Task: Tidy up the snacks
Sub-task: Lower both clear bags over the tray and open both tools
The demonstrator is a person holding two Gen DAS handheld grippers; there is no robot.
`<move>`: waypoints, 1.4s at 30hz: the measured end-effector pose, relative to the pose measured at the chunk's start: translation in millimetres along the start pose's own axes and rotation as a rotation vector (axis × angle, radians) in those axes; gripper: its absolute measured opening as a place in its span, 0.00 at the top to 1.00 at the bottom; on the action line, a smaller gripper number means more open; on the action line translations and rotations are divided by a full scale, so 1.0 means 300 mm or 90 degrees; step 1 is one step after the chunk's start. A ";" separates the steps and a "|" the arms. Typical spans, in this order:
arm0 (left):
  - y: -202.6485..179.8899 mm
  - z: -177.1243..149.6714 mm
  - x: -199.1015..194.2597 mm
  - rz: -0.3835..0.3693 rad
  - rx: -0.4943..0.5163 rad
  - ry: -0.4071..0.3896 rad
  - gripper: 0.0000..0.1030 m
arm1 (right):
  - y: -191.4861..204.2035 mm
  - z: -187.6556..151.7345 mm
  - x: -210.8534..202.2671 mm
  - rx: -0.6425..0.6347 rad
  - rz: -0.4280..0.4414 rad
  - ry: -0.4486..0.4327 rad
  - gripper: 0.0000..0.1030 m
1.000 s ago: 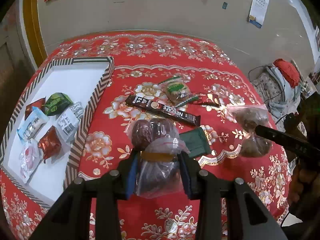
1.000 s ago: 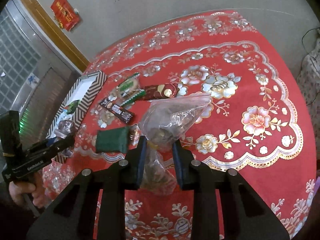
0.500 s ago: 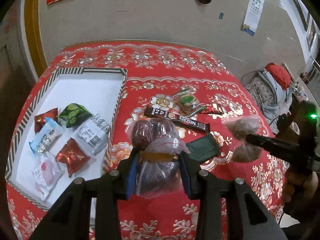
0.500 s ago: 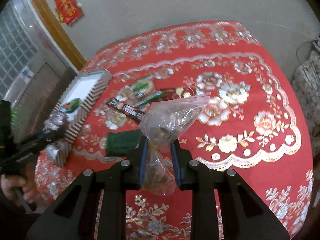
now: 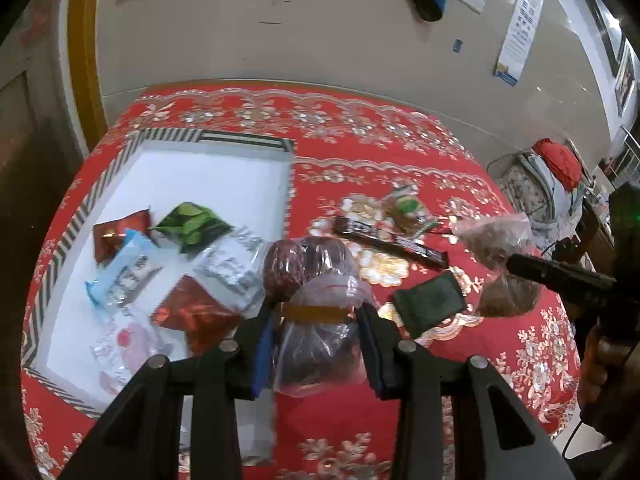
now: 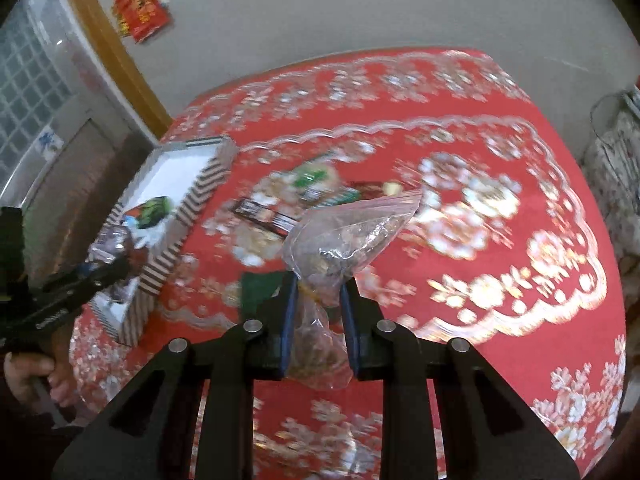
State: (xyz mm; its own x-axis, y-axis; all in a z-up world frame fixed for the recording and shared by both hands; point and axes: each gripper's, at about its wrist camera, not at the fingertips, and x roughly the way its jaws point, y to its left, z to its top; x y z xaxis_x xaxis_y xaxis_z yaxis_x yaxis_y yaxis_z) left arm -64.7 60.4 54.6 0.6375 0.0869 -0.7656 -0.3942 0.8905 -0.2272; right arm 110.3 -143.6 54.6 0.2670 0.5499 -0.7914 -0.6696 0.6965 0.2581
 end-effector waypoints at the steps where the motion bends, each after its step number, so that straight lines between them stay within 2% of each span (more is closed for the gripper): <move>1: 0.020 0.002 -0.005 0.003 -0.004 -0.002 0.61 | 0.039 0.017 0.012 -0.012 0.008 0.000 0.80; 12: 0.254 0.043 -0.034 0.048 -0.038 -0.021 0.61 | 0.353 0.170 0.185 -0.112 0.061 0.012 0.80; 21: 0.336 0.078 0.007 0.068 -0.023 -0.020 0.61 | 0.581 0.313 0.375 -0.166 0.085 0.033 0.80; 28: 0.369 0.112 0.031 0.078 -0.016 -0.023 0.61 | 0.683 0.367 0.492 -0.201 0.067 0.056 0.80; 34: 0.378 0.116 0.045 0.072 -0.013 -0.020 0.61 | 0.706 0.386 0.536 -0.206 0.059 0.067 0.80; 36: 0.376 0.116 0.048 0.072 -0.014 -0.016 0.59 | 0.714 0.385 0.546 -0.206 0.083 0.076 0.80; 37: 0.378 0.116 0.052 0.075 -0.017 -0.012 0.57 | 0.722 0.380 0.562 -0.211 0.093 0.098 0.80; 39: 0.386 0.117 0.059 0.086 -0.022 -0.007 0.44 | 0.735 0.367 0.581 -0.220 0.077 0.120 0.80; 42: 0.395 0.119 0.045 0.101 -0.030 -0.023 0.33 | 0.729 0.352 0.578 -0.208 0.076 0.121 0.80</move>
State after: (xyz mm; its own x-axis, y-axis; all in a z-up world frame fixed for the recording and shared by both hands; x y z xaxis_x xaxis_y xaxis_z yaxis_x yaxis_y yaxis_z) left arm -79.3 183.0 38.9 0.5870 0.2416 -0.7727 -0.5227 0.8419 -0.1338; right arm 83.3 152.9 32.4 0.0606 0.5013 -0.8632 -0.8818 0.4321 0.1890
